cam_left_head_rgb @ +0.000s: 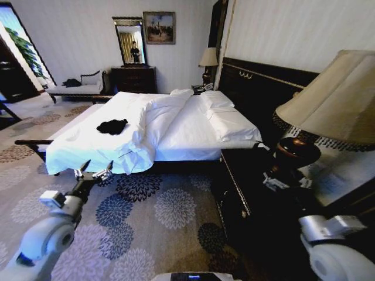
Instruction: Fold the clothes on the bed.
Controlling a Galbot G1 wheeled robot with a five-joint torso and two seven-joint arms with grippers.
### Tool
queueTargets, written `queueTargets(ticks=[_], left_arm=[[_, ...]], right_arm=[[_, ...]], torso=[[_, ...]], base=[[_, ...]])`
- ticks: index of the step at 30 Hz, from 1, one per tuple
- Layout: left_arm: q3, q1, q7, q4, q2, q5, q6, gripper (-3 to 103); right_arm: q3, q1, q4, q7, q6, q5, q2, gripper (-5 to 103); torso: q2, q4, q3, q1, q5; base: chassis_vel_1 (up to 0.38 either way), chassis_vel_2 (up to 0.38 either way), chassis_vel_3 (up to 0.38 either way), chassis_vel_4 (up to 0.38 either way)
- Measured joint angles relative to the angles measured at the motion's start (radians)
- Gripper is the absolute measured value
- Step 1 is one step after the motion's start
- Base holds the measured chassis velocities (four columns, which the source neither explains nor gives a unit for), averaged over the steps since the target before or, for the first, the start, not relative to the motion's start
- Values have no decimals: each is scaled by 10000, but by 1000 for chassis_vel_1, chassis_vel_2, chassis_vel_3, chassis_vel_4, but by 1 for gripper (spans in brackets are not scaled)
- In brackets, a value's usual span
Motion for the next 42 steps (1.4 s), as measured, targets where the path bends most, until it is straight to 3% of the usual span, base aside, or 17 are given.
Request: queueTargets(ticks=[9, 14, 23, 42], left_arm=[[58, 153, 64, -208, -216, 7, -62, 100], [206, 33, -426, -277, -389, 16, 17, 100], [297, -80, -775, -255, -627, 81, 51, 100], [544, 50, -573, -294, -891, 661, 3, 100]], right_arm=[[-39, 272, -261, 192, 42, 61, -176, 100], [-109, 432, -311, 530, 49, -16, -139, 100], [-156, 470, -336, 485, 52, -55, 19, 100], [-116, 180, -223, 177, 400, -253, 544, 100]], torso=[[0, 0, 0, 0, -1], [0, 0, 0, 0, -1], [0, -1, 0, 0, -2], [1, 0, 0, 0, -1]], base=[[0, 0, 0, 0], [0, 0, 0, 0], [0, 0, 0, 0], [0, 0, 0, 0]])
